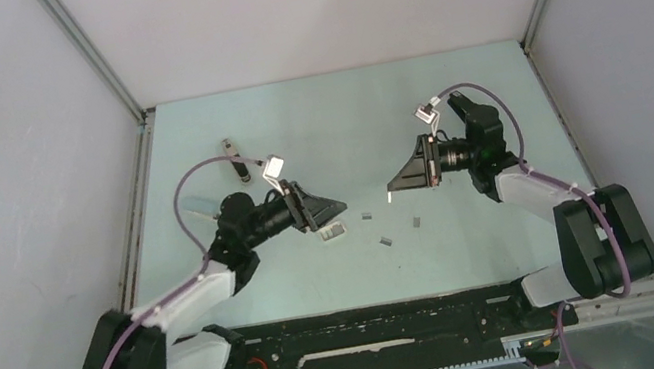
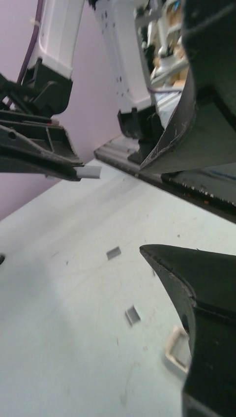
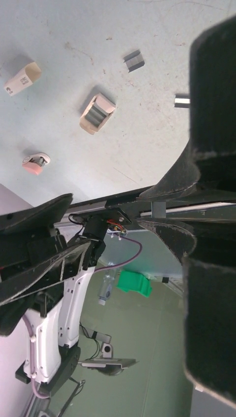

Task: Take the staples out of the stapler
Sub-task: Place the staple in the staple box.

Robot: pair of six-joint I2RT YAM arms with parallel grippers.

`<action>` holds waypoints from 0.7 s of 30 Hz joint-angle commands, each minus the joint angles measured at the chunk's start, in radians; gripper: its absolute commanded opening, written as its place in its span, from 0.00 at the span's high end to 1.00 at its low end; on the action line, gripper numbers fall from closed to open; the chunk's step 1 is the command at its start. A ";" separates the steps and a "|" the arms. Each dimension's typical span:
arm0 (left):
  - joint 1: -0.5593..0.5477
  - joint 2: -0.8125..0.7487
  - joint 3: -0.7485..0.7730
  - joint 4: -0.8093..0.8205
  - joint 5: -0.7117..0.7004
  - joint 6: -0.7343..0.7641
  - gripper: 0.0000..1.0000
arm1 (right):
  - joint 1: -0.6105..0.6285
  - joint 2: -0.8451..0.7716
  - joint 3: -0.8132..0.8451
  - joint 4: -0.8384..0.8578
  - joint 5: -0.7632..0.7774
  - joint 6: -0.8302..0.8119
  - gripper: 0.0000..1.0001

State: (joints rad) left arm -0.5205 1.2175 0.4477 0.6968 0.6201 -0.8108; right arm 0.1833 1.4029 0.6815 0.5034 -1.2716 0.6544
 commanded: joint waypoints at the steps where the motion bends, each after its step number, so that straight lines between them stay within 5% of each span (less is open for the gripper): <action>1: 0.002 -0.204 0.009 -0.445 -0.222 0.283 0.40 | 0.047 -0.062 0.022 -0.124 0.046 -0.146 0.80; 10: 0.002 -0.401 -0.095 -0.511 -0.489 0.306 0.37 | 0.151 -0.114 0.042 -0.313 0.175 -0.334 0.80; 21: 0.002 -0.334 -0.152 -0.492 -0.656 0.286 0.39 | 0.308 -0.068 0.075 -0.424 0.279 -0.439 0.80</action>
State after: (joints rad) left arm -0.5205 0.8501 0.3237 0.1703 0.0601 -0.5396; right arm 0.4503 1.3193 0.7055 0.1234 -1.0393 0.2901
